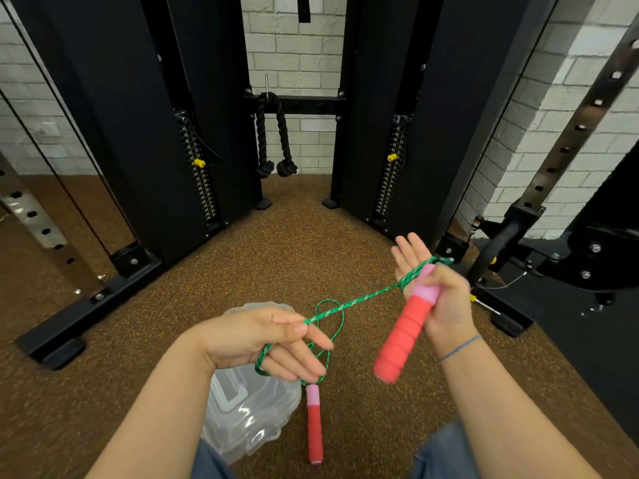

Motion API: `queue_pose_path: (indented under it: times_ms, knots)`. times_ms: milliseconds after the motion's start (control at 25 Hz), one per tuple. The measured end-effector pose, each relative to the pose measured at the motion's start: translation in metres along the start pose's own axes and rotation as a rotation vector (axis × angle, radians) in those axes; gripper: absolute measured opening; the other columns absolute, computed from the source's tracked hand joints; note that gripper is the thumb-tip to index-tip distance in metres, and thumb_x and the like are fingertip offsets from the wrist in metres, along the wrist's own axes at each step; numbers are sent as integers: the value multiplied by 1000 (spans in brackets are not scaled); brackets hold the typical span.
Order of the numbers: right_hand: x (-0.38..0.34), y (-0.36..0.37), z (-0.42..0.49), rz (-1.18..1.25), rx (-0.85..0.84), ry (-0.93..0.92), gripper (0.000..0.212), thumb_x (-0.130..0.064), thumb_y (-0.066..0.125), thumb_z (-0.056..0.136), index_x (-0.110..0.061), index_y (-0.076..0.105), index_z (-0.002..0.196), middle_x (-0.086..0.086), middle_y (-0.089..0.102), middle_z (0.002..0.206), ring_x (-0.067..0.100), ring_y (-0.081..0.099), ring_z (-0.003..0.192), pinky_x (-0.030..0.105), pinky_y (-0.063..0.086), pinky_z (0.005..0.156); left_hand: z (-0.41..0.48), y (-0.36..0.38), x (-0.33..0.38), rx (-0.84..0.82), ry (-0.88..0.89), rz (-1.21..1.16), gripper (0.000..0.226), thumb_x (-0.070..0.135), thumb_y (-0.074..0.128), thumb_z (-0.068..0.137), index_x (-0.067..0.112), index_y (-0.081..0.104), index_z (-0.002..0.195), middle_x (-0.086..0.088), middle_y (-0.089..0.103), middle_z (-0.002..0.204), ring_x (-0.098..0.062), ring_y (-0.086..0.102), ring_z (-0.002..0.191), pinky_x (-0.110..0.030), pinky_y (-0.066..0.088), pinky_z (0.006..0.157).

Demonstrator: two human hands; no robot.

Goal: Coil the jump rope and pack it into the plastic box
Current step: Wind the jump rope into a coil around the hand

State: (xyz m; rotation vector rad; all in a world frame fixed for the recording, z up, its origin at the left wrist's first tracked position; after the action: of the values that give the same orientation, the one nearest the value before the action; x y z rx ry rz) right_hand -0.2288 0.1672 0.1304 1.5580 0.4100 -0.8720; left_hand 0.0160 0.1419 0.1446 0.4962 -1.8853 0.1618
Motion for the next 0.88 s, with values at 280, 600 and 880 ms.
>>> queue_pose_path:
  times_ms: [280,600,880]
  knots:
    - [31,25,-22,-1511,-494,191,73,1,62,71,-31,49,135,-1,65,84,-6,52,59,12,38,70,5,12,32,433,343,657,28,31,42,96,23,59,75,5,53,50,-5,46,47,-19,39,52]
    - [57,43,-38,-1814,-703,250,19,-18,61,69,-10,71,83,12,72,79,16,61,65,36,55,67,12,20,34,779,552,1329,41,56,23,92,34,57,91,12,64,80,-6,52,76,-24,44,63]
    - [51,98,-76,-971,-1098,517,29,6,49,59,-1,65,83,0,68,72,21,64,72,48,56,71,17,10,28,866,531,1085,50,66,20,87,33,58,91,15,63,82,-5,47,79,-21,36,71]
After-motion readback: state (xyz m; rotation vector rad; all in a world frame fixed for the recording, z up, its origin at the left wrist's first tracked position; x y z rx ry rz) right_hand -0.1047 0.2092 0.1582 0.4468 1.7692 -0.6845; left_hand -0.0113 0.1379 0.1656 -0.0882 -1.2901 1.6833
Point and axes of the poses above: each hand's wrist, its own z-axis towards the middle knuckle, its own y-axis out of the palm, x = y × z, the point moved 4 cm from there along z, towards the middle knuckle
